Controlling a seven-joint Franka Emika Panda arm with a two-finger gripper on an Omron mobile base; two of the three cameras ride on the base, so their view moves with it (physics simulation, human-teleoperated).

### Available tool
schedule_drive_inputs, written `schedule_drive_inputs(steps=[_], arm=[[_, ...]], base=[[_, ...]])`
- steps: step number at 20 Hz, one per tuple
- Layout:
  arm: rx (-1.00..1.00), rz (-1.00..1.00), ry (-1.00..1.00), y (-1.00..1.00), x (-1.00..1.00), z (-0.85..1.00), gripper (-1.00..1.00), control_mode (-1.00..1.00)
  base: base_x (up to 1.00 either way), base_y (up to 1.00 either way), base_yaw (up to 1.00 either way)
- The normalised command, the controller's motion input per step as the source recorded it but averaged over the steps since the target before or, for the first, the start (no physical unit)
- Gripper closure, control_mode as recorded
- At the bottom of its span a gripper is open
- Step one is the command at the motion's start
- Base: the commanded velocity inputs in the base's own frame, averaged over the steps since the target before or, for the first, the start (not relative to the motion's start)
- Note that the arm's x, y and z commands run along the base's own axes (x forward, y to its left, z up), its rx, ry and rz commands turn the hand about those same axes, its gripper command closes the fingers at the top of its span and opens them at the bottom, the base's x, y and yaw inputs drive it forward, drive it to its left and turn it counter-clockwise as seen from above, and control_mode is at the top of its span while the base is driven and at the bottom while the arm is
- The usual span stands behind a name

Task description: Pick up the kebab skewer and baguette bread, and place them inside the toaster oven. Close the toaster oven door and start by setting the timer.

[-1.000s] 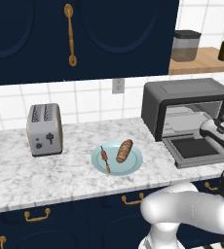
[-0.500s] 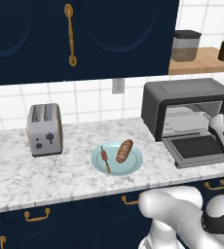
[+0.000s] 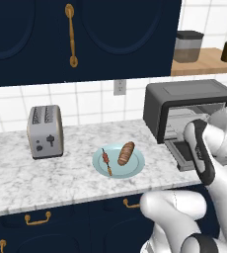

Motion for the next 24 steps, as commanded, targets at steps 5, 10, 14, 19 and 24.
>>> schedule_drive_inputs(steps=[5,10,14,19,24], arm=[[0.05,-0.12,0.16,1.00,0.00,0.01,-1.00,-1.00],[0.07,-0.22,0.11,1.00,0.09,0.00,-1.00,-1.00],[0.10,-0.29,0.18,0.97,0.36,-0.04,-1.00,-1.00],[0.05,-0.24,0.20,0.84,0.42,-0.63,-1.00,-1.00],[0.07,-0.18,0.19,0.27,0.54,-0.51,-1.00,-1.00]], base=[[0.00,0.00,0.00],[0.00,0.00,0.00],[0.00,0.00,0.00],[0.00,0.00,0.00],[0.00,0.00,0.00]])
